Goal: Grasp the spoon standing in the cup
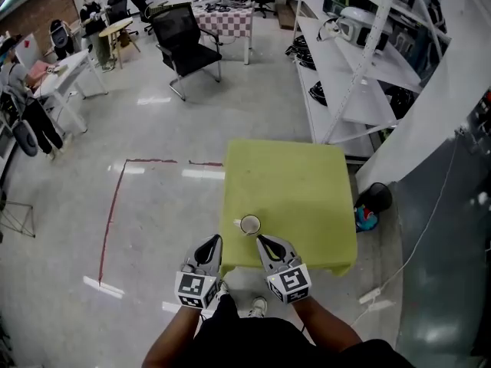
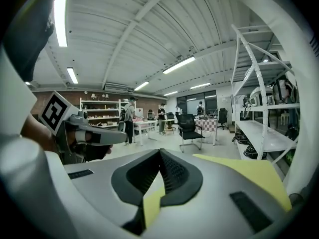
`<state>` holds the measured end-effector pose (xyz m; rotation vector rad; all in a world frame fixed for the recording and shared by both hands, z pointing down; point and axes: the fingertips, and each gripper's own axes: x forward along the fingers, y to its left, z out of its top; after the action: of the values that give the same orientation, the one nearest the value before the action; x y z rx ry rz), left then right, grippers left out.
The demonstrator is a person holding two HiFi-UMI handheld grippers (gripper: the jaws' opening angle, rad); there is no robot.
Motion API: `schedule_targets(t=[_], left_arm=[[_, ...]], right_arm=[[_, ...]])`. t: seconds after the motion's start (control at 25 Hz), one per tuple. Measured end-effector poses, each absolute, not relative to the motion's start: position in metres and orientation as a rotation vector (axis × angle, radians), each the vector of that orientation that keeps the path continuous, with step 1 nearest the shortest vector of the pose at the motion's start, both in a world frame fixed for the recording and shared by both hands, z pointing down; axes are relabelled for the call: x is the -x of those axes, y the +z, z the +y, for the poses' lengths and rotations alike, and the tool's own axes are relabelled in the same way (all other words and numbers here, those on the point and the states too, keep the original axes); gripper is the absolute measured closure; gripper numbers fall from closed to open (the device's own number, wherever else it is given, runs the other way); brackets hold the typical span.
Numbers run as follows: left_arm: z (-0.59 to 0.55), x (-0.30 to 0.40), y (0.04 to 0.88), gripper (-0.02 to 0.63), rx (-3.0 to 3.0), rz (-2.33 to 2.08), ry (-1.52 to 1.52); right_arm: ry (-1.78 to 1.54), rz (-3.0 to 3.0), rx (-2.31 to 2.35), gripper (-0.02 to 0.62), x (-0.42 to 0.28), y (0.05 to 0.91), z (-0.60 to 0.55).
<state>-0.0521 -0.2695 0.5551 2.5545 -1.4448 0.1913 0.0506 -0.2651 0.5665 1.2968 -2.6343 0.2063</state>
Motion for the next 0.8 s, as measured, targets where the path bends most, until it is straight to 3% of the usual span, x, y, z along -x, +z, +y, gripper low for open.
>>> schedule_targets(t=[0.72,0.8], left_arm=[[-0.297,0.051,0.625,0.600,-2.558,-1.269,0.327],[-0.295,0.054,0.628,0.600,-2.556,-1.258,0.331]], right_arm=[[0.168,-2.410,-1.109,0.584,-0.029,0.687,-0.278],[0.145,-2.364,-1.078,0.553,-0.027,0.697,-0.282]])
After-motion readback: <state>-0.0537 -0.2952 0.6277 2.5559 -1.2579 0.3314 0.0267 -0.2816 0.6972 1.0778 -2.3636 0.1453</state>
